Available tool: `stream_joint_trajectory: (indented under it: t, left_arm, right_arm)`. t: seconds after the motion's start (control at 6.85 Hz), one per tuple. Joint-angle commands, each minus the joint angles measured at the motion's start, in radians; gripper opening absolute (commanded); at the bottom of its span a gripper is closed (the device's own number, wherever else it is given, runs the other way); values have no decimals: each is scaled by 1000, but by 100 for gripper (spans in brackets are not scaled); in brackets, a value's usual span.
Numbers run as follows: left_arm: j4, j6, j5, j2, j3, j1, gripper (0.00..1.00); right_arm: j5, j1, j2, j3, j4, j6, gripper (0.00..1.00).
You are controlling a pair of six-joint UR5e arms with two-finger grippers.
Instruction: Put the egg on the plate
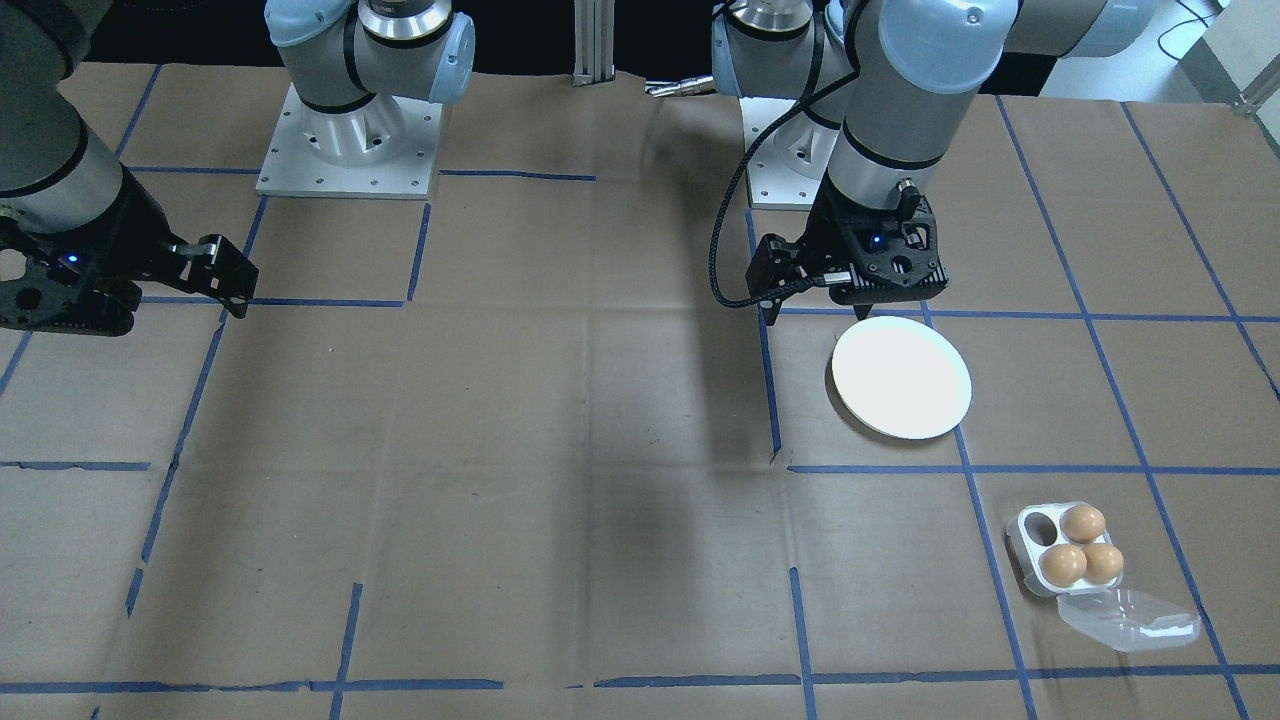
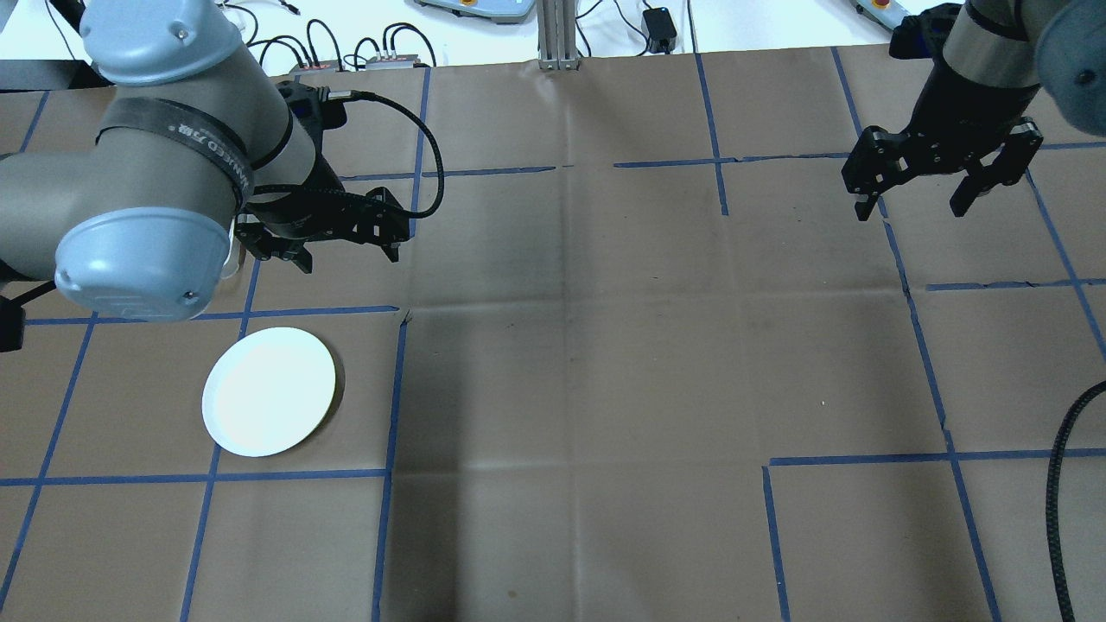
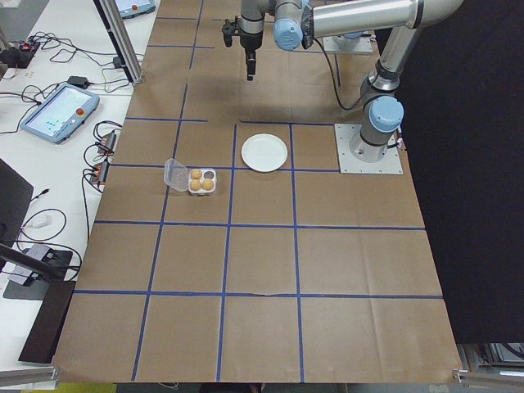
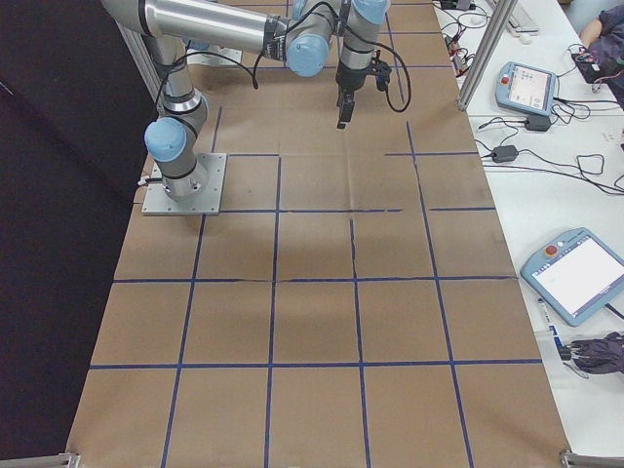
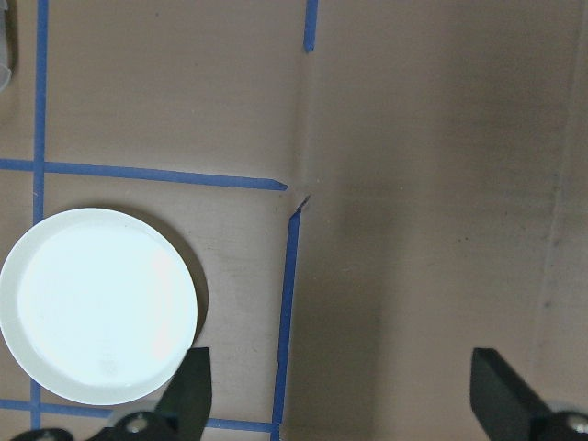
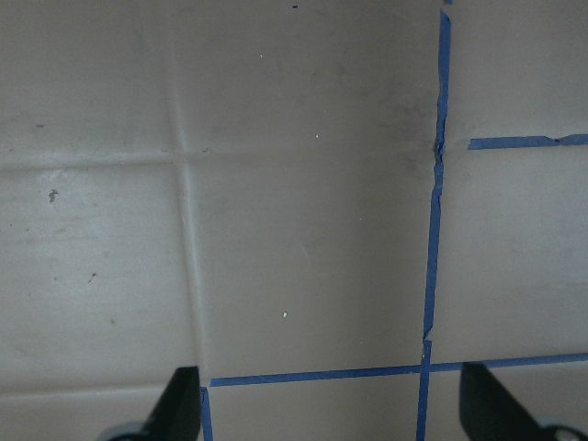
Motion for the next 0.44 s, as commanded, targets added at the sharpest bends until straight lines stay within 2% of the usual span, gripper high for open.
stream_joint_trajectory:
  t: [0.0, 0.29]
  left_arm:
    - [7, 8, 6, 15, -18, 36, 99]
    - [47, 227, 10, -3, -23, 235, 99]
  right_arm:
    - [0, 0, 0, 0, 0, 0, 100]
    - [0, 0, 0, 0, 0, 0, 100]
